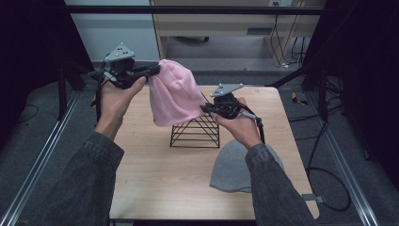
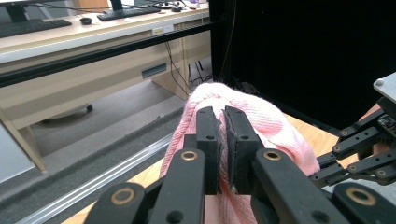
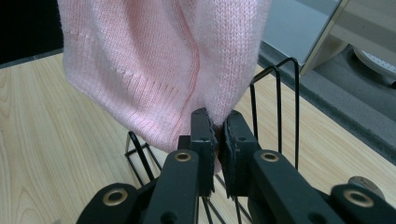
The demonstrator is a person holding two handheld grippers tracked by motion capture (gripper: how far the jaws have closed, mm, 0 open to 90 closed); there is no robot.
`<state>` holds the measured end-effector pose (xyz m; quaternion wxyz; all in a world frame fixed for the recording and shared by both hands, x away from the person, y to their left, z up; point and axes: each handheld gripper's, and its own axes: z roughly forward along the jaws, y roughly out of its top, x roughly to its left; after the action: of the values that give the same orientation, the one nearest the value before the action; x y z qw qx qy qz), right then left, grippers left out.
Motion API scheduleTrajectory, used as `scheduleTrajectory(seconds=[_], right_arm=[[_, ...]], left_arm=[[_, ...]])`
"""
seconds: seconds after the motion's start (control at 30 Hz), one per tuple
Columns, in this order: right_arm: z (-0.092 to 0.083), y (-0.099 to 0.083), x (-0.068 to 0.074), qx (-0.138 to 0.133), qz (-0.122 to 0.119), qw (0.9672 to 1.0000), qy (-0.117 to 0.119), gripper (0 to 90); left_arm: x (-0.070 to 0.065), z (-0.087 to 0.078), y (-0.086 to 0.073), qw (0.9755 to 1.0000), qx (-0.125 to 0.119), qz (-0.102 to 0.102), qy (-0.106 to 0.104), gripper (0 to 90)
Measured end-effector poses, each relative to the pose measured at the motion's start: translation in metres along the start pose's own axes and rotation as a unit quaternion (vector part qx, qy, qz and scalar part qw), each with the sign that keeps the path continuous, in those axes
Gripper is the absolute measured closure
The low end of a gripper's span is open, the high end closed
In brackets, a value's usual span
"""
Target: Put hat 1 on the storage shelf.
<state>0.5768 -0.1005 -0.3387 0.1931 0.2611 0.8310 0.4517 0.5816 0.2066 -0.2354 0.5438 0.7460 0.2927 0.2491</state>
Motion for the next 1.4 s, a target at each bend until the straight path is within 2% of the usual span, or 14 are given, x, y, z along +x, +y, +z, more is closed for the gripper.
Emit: scheduleTrajectory(seconds=[0.5,0.73,1.2,1.4], right_arm=[[0.000,-0.018,-0.002,0.011,0.001,0.9999,-0.013,84.3],[0.002,-0.031,-0.004,0.012,0.010,0.9998,-0.013,84.3],[0.002,-0.048,-0.006,0.027,0.014,0.9994,-0.017,84.3],[0.000,-0.055,-0.008,0.031,0.018,0.9992,-0.019,84.3]], left_arm=[[-0.010,0.010,-0.006,0.9999,0.004,0.003,-0.013,84.7],[-0.018,0.014,-0.011,0.9997,0.014,0.015,-0.014,84.7],[-0.031,0.021,-0.017,0.9988,0.029,0.020,-0.034,84.7],[-0.038,0.025,-0.017,0.9981,0.034,0.029,-0.042,84.7]])
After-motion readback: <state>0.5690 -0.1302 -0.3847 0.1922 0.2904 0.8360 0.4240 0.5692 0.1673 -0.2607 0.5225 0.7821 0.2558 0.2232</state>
